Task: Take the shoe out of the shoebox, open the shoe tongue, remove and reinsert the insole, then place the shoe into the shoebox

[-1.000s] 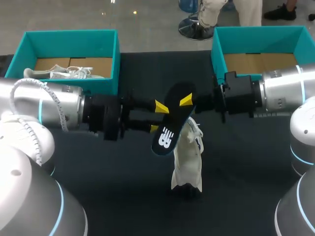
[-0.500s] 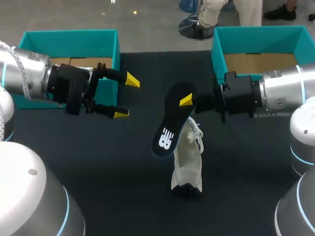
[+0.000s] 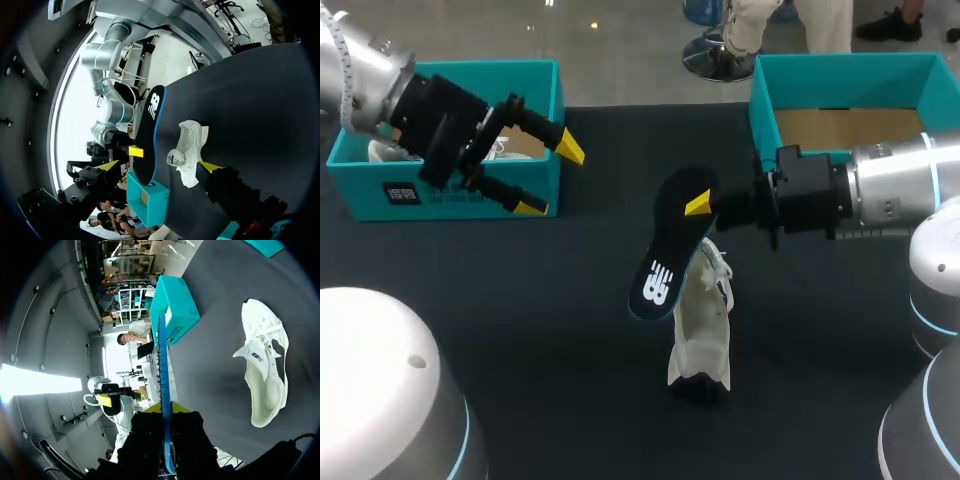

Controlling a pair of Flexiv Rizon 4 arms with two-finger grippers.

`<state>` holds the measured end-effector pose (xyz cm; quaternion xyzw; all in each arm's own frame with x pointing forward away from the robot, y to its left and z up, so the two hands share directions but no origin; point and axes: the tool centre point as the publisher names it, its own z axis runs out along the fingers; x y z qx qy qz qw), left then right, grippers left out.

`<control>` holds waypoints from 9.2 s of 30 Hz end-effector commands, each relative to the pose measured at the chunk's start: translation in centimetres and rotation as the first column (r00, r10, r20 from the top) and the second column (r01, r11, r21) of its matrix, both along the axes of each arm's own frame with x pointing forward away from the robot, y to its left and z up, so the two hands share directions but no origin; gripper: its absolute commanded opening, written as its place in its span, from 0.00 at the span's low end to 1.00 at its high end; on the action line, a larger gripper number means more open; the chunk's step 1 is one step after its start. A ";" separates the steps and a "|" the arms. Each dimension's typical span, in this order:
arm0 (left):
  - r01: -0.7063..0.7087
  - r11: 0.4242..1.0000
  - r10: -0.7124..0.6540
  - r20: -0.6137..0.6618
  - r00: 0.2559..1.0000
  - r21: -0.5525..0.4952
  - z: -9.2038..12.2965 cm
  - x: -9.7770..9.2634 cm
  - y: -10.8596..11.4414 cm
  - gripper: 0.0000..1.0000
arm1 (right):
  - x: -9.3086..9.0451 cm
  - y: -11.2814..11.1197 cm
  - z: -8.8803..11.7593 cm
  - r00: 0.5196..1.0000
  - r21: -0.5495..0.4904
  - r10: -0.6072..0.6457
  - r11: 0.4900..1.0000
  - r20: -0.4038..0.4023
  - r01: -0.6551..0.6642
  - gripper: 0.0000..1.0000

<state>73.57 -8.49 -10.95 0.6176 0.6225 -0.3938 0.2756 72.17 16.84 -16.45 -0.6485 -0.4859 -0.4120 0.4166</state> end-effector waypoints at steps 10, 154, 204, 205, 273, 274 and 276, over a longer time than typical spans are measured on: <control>-0.009 0.991 -0.002 0.082 0.997 0.133 1.3 1.2 -1.0 1.00 | 0.1 0.2 -0.1 1.000 -0.002 0.000 1.000 -0.001 0.000 0.00; -0.048 0.934 0.164 0.306 0.938 -0.353 0.6 0.6 2.2 1.00 | 0.1 0.2 -0.1 1.000 -0.002 0.000 1.000 -0.001 0.000 0.00; -0.081 0.829 0.161 0.097 0.982 -0.553 -6.6 1.2 -10.5 1.00 | 0.1 0.2 -0.1 1.000 -0.002 0.000 1.000 -0.001 0.000 0.00; -0.082 0.830 0.163 0.099 0.982 -0.551 -6.6 1.2 -10.6 1.00 | 0.1 0.2 -0.1 1.000 -0.002 0.000 1.000 -0.001 0.000 0.00; -0.091 0.853 0.072 -0.058 0.996 -0.514 -6.4 0.5 -7.0 0.00 | -0.8 -6.4 3.2 0.983 -0.244 -0.107 0.960 0.149 0.141 1.00; -0.089 0.855 0.069 -0.059 0.996 -0.511 -6.4 0.4 -6.8 0.00 | -0.7 -6.7 3.3 0.982 -0.263 -0.098 0.955 0.163 0.139 1.00; -0.092 0.863 0.064 -0.073 0.995 -0.497 -6.4 0.3 -6.1 0.00 | -0.6 -7.2 3.7 0.976 -0.322 -0.061 0.938 0.208 0.127 1.00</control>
